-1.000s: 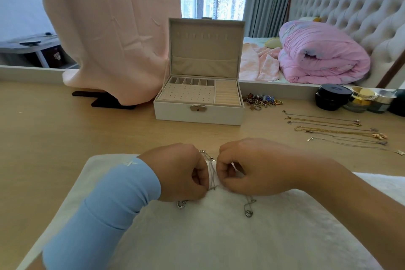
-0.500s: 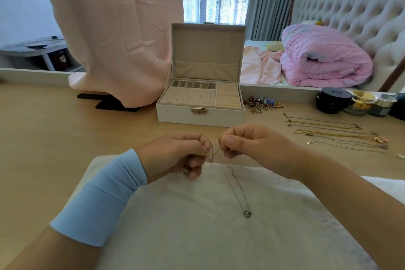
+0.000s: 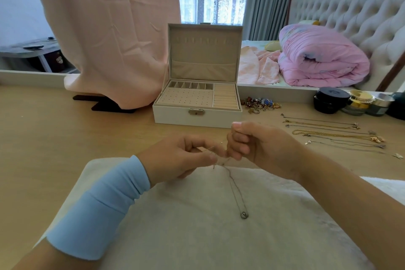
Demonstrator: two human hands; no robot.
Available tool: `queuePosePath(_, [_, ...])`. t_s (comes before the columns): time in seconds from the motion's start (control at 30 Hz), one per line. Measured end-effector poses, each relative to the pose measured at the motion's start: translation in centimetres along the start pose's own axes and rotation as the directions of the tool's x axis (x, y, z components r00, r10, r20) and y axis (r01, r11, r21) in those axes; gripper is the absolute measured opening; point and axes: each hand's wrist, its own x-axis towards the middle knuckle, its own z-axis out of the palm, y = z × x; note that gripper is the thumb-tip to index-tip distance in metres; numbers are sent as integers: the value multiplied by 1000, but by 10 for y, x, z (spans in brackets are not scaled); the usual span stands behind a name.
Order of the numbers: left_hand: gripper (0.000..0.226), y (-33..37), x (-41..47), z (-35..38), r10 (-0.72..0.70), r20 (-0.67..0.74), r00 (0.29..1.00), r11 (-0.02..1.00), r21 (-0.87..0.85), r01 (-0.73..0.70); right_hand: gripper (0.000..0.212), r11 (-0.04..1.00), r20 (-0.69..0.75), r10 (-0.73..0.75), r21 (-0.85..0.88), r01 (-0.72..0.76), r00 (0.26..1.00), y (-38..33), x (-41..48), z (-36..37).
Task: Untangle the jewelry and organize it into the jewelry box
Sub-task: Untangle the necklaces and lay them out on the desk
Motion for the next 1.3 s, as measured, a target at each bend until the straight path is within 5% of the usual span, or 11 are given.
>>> queuePosePath(0.23, [17, 4, 0, 0, -44, -115, 992, 968, 242, 71, 35, 996, 30, 64, -62, -62, 997, -9, -4, -6])
queuePosePath(0.4, [19, 2, -3, -4, -21, -190, 982, 880, 463, 109, 37, 908, 85, 134, -409, -88, 987, -25, -14, -9])
queuePosePath(0.63, [18, 13, -16, -6, -115, -33, 993, 770, 628, 110, 34, 503, -32, 507, -800, -326, 861, -54, -25, -3])
queuePosePath(0.73, [19, 13, -17, 0, -167, 11, 986, 736, 667, 117, 25, 210, -179, 501, -924, -319, 847, -47, -26, 5])
queuePosePath(0.83, [30, 14, -15, 3, -182, -29, 983, 707, 691, 151, 15, 44, -268, 435, -947, -317, 860, -43, -27, 13])
queuePosePath(0.93, [28, 12, -12, 2, -183, -85, 979, 673, 715, 188, 45, -97, -320, 323, -947, -305, 891, -44, -30, 17])
queuePosePath(1.07, [8, 9, -12, 2, -126, -12, 992, 687, 720, 96, 80, -142, -340, 293, -940, -311, 894, -42, -35, 17])
queuePosePath(1.3, [43, 3, -9, 10, -89, 65, 994, 816, 576, 35, 116, -250, -411, 265, -903, -349, 872, -43, -56, 9])
